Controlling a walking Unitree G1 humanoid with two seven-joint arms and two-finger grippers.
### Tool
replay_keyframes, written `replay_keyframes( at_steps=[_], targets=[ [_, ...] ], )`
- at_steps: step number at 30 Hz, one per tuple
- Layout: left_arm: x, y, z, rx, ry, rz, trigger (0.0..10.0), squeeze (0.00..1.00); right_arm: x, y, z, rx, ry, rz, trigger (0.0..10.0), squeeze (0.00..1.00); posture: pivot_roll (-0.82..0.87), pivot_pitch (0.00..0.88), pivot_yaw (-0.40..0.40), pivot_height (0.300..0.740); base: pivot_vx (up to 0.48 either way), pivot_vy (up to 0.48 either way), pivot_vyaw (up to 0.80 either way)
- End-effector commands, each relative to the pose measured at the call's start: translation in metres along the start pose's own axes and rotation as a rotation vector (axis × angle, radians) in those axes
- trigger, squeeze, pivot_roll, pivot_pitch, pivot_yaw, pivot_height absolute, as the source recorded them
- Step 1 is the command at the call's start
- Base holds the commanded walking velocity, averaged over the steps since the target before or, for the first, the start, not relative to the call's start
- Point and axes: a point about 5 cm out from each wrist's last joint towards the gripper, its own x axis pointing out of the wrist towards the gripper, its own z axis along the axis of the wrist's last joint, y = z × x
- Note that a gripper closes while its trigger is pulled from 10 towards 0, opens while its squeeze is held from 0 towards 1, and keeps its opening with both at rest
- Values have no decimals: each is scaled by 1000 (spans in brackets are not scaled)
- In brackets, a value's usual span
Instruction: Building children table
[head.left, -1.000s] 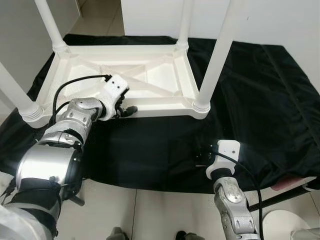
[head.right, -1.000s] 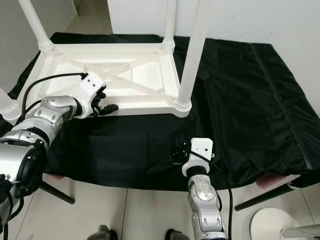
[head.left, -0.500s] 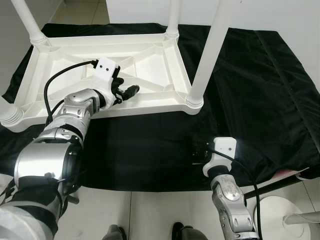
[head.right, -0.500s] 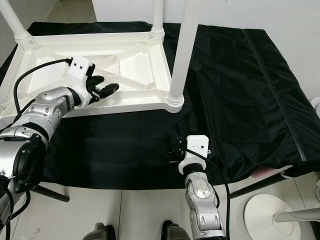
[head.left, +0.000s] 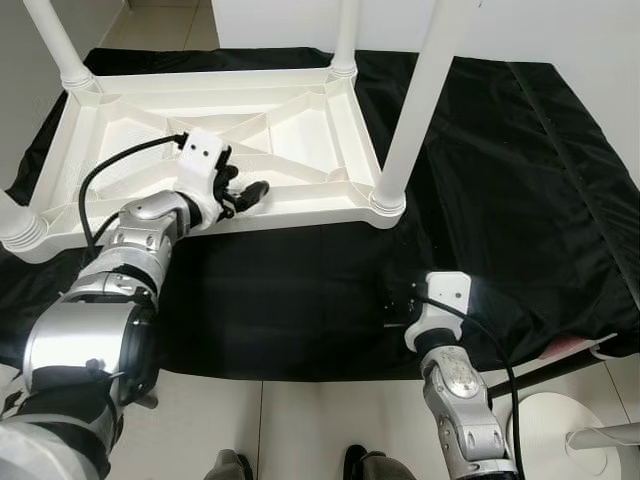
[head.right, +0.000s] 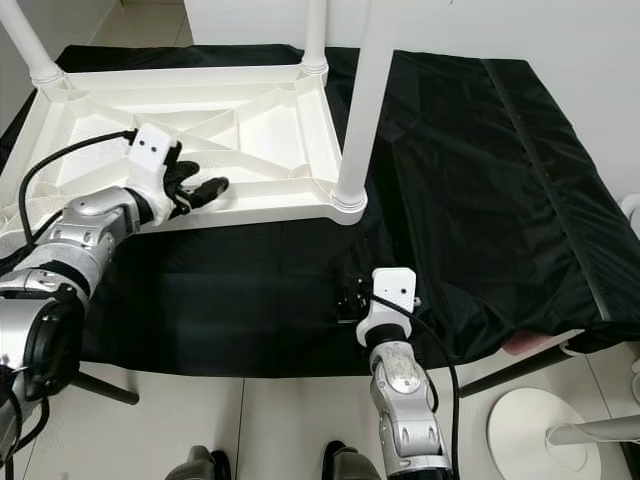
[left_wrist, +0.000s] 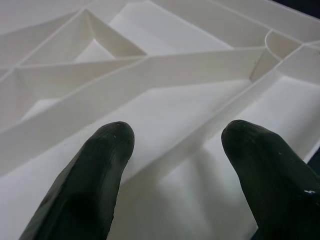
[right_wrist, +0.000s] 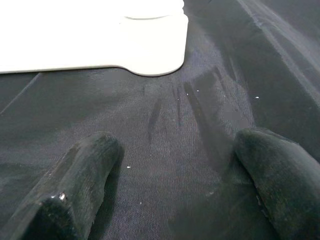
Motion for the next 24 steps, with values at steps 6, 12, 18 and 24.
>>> replay_keyframes(
  at_steps=[6, 12, 18, 24],
  targets=[
    [-14, -20, -10, 26, 32, -499, 10000, 0, -1, -1, -9, 3, 42, -6, 10000, 0, -42, 170, 11, 740, 0, 0, 0],
    [-18, -23, -15, 56, 48, -547, 10000, 0, -1, 0, -11, 5, 46, -4, 10000, 0, -34, 171, 9, 740, 0, 0, 0],
    [-21, -27, -24, 105, 92, -573, 10000, 0, 1, 1, -11, 8, 46, 0, 10000, 0, -28, 172, 7, 740, 0, 0, 0],
    [-22, -32, -34, 128, 131, -586, 10000, 0, 2, 2, -11, 10, 48, 3, 10000, 0, -23, 171, 5, 740, 0, 0, 0]
  ],
)
